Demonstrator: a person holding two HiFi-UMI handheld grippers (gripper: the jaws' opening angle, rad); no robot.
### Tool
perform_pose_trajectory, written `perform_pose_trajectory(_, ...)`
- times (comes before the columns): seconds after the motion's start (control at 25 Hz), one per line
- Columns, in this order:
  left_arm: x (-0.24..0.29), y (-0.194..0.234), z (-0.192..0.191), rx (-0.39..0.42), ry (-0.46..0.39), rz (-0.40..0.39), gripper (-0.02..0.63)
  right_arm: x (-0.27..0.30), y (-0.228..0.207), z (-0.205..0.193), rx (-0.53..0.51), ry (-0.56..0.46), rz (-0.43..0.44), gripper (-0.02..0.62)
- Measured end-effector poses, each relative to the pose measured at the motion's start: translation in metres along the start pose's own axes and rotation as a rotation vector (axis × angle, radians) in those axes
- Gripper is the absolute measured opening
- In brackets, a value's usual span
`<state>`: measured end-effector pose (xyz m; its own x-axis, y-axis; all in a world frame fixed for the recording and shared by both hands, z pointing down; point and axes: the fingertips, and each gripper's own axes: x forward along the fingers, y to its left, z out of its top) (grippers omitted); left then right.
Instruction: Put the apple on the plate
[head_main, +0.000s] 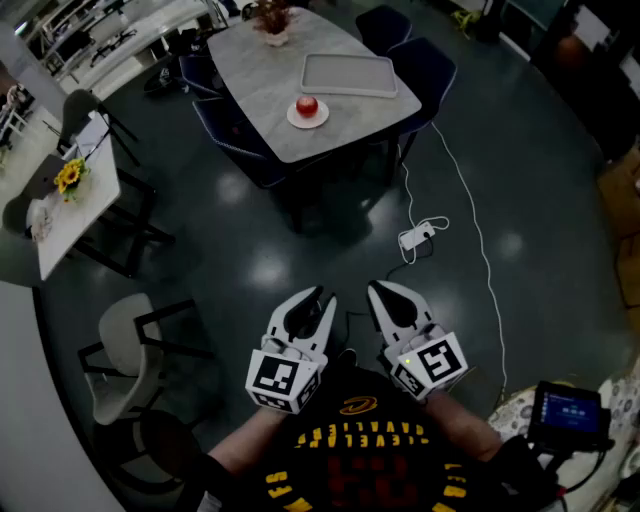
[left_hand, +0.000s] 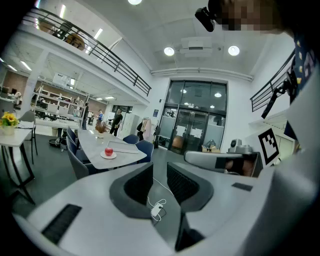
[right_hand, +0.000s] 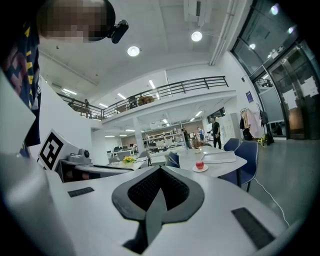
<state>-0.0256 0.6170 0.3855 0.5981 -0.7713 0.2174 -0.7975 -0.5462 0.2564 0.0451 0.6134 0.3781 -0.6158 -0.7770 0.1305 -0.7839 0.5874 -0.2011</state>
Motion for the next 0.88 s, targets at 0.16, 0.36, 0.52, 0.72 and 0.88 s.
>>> perform_pose_trajectory(0.16, 0.001, 0.001, 0.003, 0.007, 0.016, -0.001, 0.089, 0.002, 0.000, 0.001, 0.003, 0.002, -0.002, 0.006)
perform_pose_trajectory(0.36, 0.001, 0.010, 0.008, 0.018, 0.015, -0.007, 0.089, 0.011, 0.001, 0.005, 0.006, 0.008, -0.008, 0.006)
perform_pose_trajectory(0.52, 0.015, 0.024, 0.011, 0.019, 0.019, -0.014, 0.089, 0.027, -0.007, 0.004, 0.007, 0.008, -0.018, 0.006)
perform_pose_trajectory(0.72, 0.040, 0.047, 0.018, 0.010, 0.014, -0.033, 0.089, 0.054, -0.025, 0.012, 0.033, -0.014, -0.033, 0.006)
perform_pose_trajectory(0.88, 0.065, 0.074, 0.036, 0.002, 0.017, -0.041, 0.089, 0.088, -0.042, 0.016, 0.022, 0.013, -0.048, 0.006)
